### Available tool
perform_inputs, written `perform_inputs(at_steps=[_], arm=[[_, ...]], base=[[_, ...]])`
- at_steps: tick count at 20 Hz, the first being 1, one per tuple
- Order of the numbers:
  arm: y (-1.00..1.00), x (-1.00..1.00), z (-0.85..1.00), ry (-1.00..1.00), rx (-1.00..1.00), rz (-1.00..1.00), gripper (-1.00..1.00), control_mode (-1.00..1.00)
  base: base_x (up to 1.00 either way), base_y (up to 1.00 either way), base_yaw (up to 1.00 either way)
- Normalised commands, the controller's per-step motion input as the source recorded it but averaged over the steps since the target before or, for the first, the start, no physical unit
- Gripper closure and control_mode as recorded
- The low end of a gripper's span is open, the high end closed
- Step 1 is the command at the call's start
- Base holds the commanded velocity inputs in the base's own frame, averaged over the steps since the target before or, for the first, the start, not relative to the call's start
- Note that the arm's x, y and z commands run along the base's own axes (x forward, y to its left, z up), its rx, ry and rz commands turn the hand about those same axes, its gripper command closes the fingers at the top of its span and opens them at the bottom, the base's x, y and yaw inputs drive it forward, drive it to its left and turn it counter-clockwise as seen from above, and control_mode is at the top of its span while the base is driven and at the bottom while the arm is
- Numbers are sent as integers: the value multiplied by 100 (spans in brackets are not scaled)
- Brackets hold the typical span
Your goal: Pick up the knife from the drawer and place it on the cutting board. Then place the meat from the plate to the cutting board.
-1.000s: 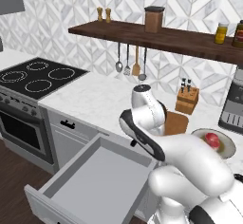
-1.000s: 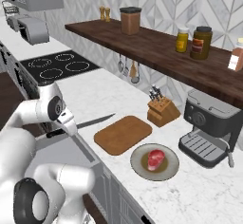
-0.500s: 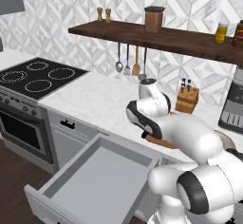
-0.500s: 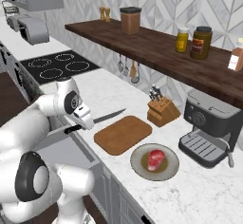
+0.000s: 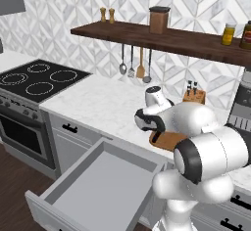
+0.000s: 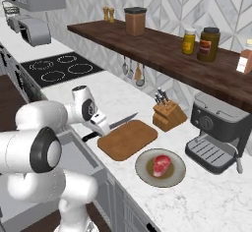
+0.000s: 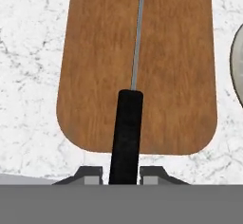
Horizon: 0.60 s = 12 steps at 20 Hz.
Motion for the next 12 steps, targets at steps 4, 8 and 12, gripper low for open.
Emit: perform_inputs(at_steps=[4,8,12], arm=[[-15,43,-48,0,-4,1,100,-100],[-25,35,-27,0,0,0,100,-100],[-23,28,-31,0,0,0,100,-100]], base=[[0,0,0],[0,0,0],[0,0,0]])
